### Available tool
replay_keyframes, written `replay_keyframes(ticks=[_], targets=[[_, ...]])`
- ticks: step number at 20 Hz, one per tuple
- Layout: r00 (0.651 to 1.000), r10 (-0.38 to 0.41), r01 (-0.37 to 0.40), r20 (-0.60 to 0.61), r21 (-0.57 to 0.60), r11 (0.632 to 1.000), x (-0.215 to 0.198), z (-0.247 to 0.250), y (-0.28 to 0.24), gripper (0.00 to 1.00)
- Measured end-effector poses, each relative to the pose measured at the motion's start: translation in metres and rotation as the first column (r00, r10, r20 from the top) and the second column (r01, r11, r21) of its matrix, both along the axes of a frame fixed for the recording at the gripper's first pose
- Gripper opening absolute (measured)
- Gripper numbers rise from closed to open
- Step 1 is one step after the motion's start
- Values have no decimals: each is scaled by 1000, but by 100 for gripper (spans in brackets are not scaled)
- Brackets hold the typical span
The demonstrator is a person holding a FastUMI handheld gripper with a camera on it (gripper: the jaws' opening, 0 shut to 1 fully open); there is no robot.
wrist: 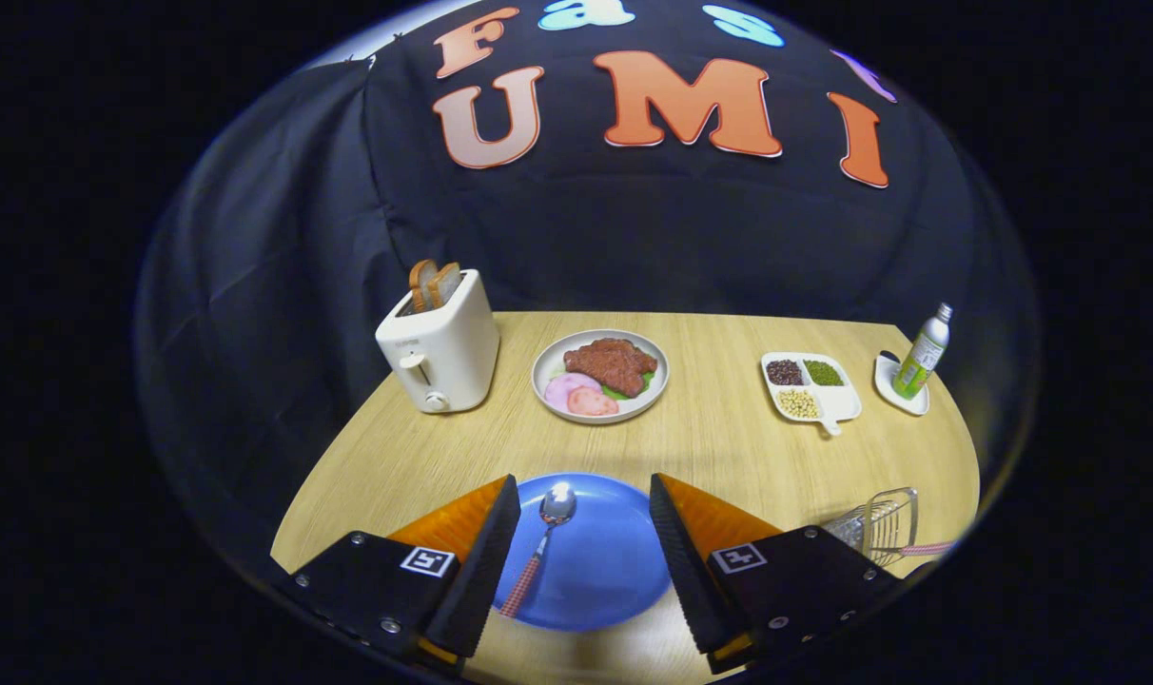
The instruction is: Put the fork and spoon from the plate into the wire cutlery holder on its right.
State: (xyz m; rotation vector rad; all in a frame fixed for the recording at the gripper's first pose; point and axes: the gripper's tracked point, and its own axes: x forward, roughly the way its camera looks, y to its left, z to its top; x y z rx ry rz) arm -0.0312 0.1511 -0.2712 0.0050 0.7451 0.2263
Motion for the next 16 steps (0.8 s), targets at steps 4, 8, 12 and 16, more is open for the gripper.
replay_keyframes(ticks=[4, 8, 12, 16], targets=[[994, 15, -17, -107, -13, 1000, -20, -36, 18, 83], [967, -4, -5, -255, -33, 999, -41, -74, 27, 82], [934, -7, -9, -357, -42, 999, -55, -101, 31, 74], [903, -1, -26, -429, -57, 998, -61, -122, 37, 59]])
